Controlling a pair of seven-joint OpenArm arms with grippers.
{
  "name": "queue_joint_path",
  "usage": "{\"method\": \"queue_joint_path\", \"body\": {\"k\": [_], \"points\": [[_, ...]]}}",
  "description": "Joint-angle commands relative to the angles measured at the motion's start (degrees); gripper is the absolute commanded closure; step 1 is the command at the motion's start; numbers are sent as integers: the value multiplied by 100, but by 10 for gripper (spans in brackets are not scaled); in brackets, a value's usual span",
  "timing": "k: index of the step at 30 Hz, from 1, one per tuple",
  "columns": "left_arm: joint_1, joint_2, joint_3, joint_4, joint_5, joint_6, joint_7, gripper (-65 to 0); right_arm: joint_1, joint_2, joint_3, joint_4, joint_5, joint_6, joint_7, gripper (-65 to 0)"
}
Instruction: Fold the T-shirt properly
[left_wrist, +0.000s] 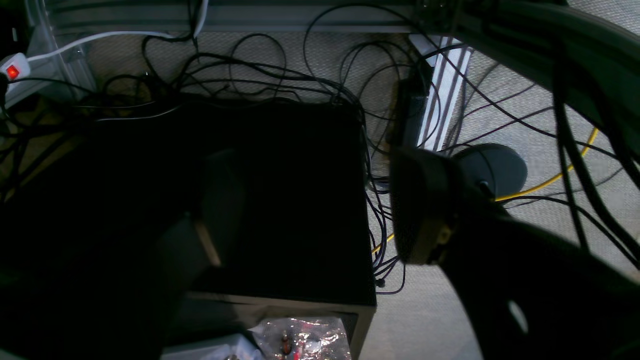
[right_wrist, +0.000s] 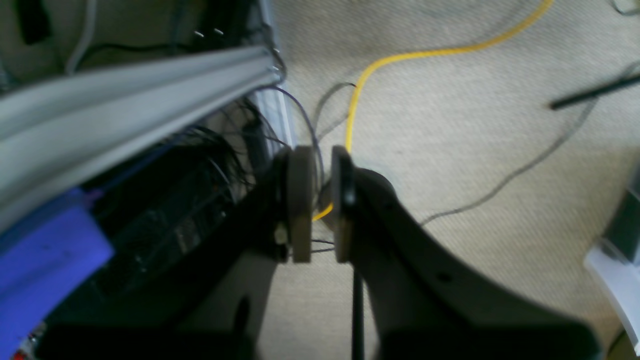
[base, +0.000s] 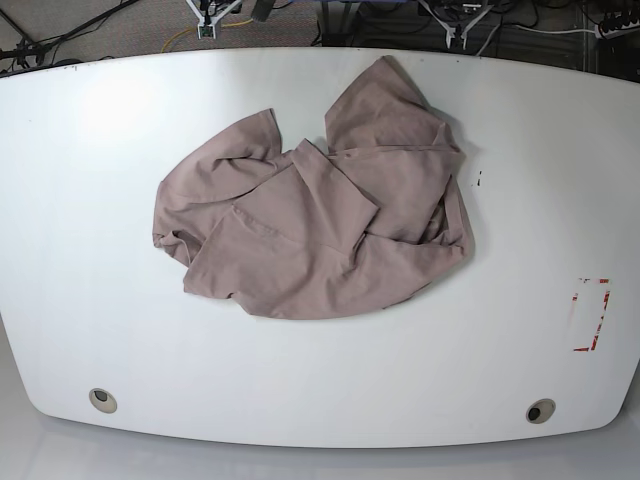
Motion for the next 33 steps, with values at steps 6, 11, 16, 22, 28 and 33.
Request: {"method": "queue_joint_path", "body": {"k": [6,11,16,22,28,33], "points": [[21,-21,10,12,15,24,-29,-408,-39,76,-1,-1,1,0,38,-70],[38,-30,1,29,-3,24,-55,-408,-39,76,-1,-1,1,0,38,-68],[82,-21,10,29,15,24,-512,-408,-127,76,-1,61,1,-44,328,-67],[302,-39,10,38,6,24,-846,-406,-356,85,8,87,1,-62,566,-67],[619,-56,-16,258,-12,24,-1251,-406,-945,120,8,879,1,-62,566,-65],[1454,-91,-34,1568,-12,24,-1251,-406,-1569,129,8,1731,1,-62,539,-65]]}}
